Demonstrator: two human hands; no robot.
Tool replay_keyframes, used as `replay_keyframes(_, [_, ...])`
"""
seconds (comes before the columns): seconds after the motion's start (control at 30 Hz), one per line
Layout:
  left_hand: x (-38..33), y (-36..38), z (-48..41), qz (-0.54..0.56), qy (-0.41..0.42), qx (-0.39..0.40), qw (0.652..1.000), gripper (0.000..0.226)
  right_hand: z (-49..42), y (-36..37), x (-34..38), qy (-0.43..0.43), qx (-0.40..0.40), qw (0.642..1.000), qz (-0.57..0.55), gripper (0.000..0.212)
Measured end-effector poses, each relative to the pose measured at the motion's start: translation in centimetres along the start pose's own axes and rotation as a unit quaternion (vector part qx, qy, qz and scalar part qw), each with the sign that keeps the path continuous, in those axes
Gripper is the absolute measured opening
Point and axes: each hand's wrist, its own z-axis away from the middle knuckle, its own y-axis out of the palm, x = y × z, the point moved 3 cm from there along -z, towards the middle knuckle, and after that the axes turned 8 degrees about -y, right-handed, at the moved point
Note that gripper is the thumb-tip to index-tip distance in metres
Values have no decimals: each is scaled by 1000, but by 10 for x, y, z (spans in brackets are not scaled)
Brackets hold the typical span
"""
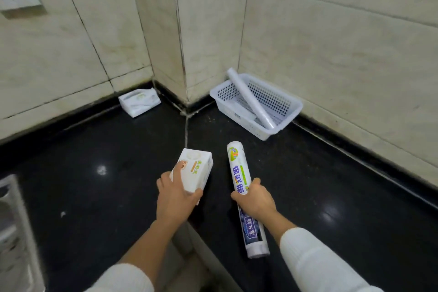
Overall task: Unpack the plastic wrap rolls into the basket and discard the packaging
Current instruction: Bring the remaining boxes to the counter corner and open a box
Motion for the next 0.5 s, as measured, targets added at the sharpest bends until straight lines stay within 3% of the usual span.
replay_keyframes(0.5, [11,-25,-249,-80,33,-1,996,93,-175,10,92,-33,27,994,98,58])
